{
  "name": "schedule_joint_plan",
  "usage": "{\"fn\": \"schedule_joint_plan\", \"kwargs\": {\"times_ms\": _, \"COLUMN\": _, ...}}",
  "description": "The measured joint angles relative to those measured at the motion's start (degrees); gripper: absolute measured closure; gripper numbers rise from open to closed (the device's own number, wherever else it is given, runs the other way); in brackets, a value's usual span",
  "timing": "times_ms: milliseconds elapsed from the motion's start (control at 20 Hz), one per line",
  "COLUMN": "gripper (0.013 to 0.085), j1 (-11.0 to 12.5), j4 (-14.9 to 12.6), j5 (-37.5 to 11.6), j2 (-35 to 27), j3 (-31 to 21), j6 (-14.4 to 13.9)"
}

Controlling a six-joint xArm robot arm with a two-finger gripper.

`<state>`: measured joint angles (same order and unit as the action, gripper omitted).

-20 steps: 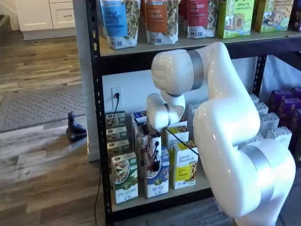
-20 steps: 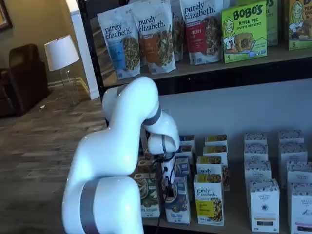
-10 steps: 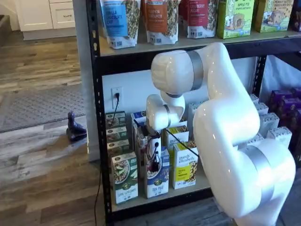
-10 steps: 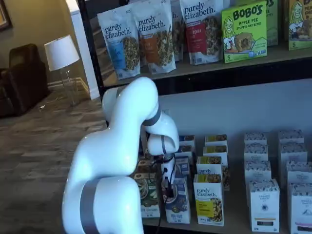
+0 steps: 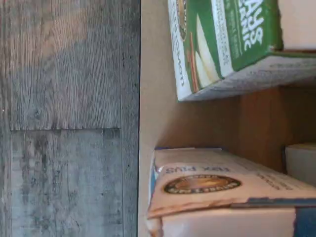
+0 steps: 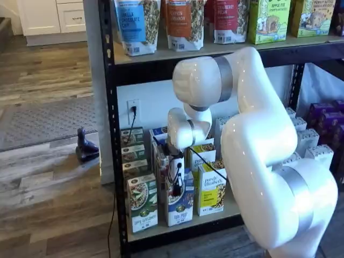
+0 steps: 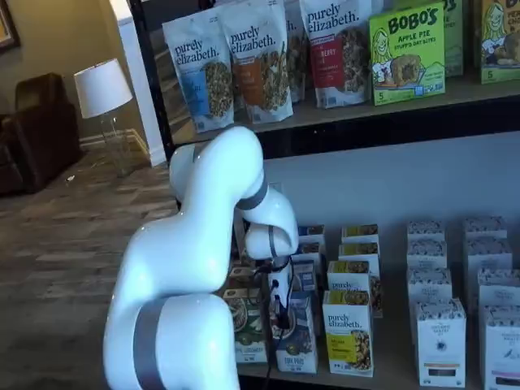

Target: Pick up the blue and white box that is on the bottom shelf, the second box from the left

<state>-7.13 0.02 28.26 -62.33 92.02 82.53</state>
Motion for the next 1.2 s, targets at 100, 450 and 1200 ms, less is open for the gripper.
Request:
{"fn": "schedule_joint_plan", "kwargs": {"times_ms": 100, "gripper": 0.049, "j1": 0.03, "j4": 0.59, "j5": -0.31, "j2": 0.47, "j3": -0.67, "j6": 0.54}}
{"fn": "schedule_joint_plan", "kwargs": {"times_ms": 450, "gripper": 0.049, "j1": 0.07, "j4": 1.16, "j5": -0.47, "j2": 2.74, "j3": -3.46, "j6": 1.08}}
{"fn": "schedule_joint_plan", "kwargs": {"times_ms": 1200, "gripper": 0.049, "j1": -0.55, "j4": 0.79, "j5": -5.12, "j2": 15.95, "j3": -21.86, "j6": 0.23}}
